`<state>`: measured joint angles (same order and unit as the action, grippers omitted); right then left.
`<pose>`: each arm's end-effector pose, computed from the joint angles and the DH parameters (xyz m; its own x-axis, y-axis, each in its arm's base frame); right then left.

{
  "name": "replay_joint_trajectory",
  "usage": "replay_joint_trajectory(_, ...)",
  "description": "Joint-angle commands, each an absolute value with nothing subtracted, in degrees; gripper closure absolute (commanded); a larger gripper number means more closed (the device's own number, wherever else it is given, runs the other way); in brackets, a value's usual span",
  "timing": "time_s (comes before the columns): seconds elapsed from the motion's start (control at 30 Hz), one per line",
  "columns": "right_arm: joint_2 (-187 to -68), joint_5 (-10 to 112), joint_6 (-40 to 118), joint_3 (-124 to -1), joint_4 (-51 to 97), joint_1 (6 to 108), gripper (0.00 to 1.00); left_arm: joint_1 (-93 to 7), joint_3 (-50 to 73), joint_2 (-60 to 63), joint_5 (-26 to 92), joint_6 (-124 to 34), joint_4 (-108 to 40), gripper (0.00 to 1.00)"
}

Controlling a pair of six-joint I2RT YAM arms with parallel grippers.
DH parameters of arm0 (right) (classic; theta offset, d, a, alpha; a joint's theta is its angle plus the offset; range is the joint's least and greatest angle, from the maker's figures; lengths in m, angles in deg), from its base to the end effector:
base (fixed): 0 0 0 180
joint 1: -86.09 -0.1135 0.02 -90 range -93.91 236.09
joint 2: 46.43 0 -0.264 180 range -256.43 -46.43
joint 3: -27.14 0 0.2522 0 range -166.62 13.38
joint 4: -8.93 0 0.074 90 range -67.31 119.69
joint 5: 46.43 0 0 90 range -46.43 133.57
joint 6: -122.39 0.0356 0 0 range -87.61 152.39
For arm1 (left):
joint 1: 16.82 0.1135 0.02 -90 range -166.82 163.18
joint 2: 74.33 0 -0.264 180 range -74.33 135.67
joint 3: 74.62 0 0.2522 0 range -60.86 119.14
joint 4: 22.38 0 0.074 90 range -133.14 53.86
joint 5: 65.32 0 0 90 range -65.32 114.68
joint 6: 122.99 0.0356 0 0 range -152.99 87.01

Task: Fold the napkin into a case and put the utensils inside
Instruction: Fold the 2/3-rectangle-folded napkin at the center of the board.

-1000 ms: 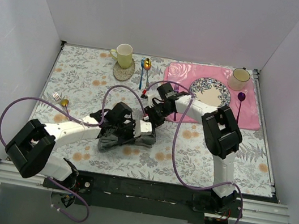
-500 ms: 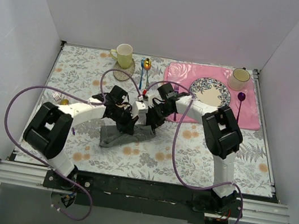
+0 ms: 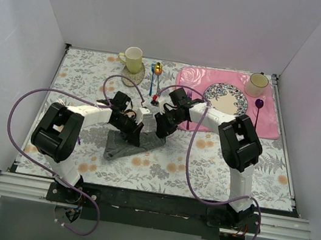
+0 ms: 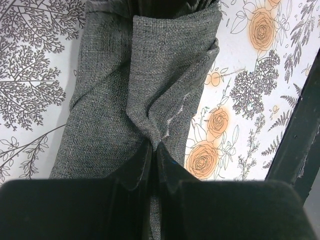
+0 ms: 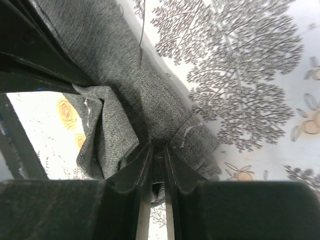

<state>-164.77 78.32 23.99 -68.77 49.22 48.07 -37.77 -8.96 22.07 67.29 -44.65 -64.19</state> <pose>0.3229 0.2782 0.1579 -0.5887 -0.6126 -0.5274 -0.8065 0.4012 0.4342 0.2680 -0.1284 0.1514 -0.9640 0.2098 -0.1632 0.2633 0.6710 -0.6931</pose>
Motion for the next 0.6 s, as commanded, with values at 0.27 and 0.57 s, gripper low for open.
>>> replay_joint_trajectory(0.27, -153.66, 76.44, 22.99, -62.21, 37.29, 48.21, 0.82, -37.21, -8.12, 25.68, 68.98, -44.94, -67.87, 1.0)
replay_joint_trajectory(0.57, -149.79, 84.26, 24.57, -59.31, 35.35, 48.21, 0.35, -36.25, -6.28, 27.71, 69.86, -46.09, -68.75, 1.0)
